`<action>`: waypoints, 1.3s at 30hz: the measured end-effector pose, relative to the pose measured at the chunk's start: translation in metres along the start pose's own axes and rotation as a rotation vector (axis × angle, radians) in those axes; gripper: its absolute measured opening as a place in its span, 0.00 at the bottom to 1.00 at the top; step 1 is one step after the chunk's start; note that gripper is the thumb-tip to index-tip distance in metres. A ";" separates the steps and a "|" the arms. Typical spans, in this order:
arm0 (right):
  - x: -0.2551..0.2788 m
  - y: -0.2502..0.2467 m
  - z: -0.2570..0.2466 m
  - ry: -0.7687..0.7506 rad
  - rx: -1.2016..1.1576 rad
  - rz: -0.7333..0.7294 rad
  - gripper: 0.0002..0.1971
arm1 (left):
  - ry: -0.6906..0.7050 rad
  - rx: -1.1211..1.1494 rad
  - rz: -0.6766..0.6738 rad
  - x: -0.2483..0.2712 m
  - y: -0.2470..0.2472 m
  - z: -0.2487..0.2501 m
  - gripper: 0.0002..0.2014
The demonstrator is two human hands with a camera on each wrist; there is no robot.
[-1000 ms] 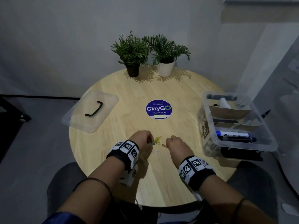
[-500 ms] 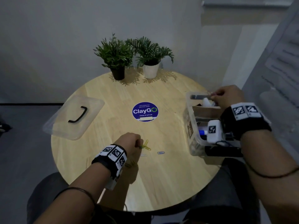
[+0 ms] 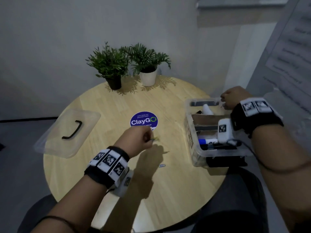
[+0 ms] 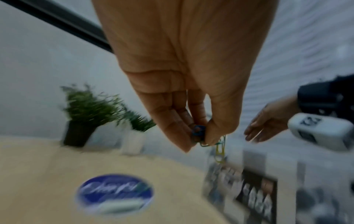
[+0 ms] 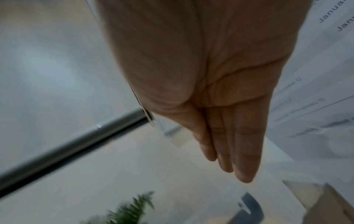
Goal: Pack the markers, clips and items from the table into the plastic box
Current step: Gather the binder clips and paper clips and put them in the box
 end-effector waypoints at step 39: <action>0.189 0.191 -0.063 -0.561 0.035 -0.318 0.13 | -0.213 -0.180 -0.411 0.078 0.064 -0.093 0.15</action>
Point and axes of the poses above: each hand's wrist, its own x-axis away from the middle knuckle, its own y-axis out of the palm, z = x × y, the point moved 6 cm from there along -x, towards the middle knuckle, and after that the axes turned 10 degrees about -x, right-handed, at the moved point
